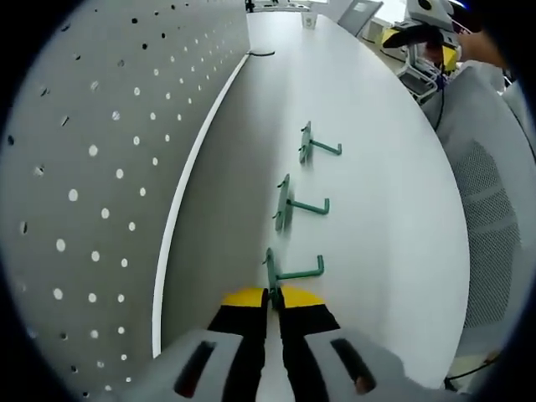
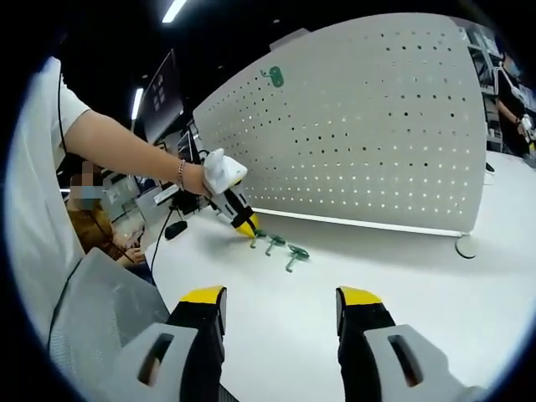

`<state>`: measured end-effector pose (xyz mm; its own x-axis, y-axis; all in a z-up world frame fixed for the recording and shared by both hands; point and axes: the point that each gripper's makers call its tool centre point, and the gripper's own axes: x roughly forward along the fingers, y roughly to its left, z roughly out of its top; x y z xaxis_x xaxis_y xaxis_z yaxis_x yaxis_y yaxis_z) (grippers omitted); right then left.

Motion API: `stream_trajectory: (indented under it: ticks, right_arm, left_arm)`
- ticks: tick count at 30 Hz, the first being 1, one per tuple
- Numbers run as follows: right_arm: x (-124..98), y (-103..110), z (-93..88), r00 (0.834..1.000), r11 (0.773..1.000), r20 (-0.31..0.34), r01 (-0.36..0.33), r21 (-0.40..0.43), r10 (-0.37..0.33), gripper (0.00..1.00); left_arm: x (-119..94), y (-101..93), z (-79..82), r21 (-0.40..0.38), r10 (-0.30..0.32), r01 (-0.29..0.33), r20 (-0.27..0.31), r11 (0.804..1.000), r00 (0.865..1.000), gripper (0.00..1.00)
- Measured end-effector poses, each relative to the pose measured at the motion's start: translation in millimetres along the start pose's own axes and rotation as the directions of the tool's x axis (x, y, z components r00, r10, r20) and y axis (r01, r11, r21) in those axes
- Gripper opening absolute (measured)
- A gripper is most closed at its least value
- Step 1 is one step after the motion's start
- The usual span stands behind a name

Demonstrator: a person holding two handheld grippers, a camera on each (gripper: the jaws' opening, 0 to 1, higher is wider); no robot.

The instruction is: Insert the hook assembly into the mounting plate slot until the hook locks in place.

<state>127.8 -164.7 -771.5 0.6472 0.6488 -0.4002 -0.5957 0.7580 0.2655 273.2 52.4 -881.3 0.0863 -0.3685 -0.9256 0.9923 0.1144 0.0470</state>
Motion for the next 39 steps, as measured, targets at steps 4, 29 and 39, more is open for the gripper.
stream_trajectory:
  ticks: [4, 29, 39]
  right_arm:
    - [0.0, 0.4, -0.9, 1.0, 1.0, -0.004, 0.001, 0.002, -0.001, 0.51]
    - [-1.9, -5.2, 4.6, 0.999, 0.999, 0.024, 0.021, 0.025, -0.022, 0.51]
    - [-1.1, -3.7, 0.8, 1.0, 1.0, 0.01, 0.018, 0.021, -0.018, 0.52]
  left_arm:
    - [-0.7, -0.1, 0.5, -0.007, 0.001, -0.001, 0.007, 1.0, 1.0, 0.04]
    - [-14.9, 3.5, 12.6, -0.08, 0.047, -0.036, 0.145, 0.996, 0.988, 0.03]
    - [-38.6, 3.2, 37.7, -0.097, 0.111, -0.087, 0.278, 0.991, 0.954, 0.03]
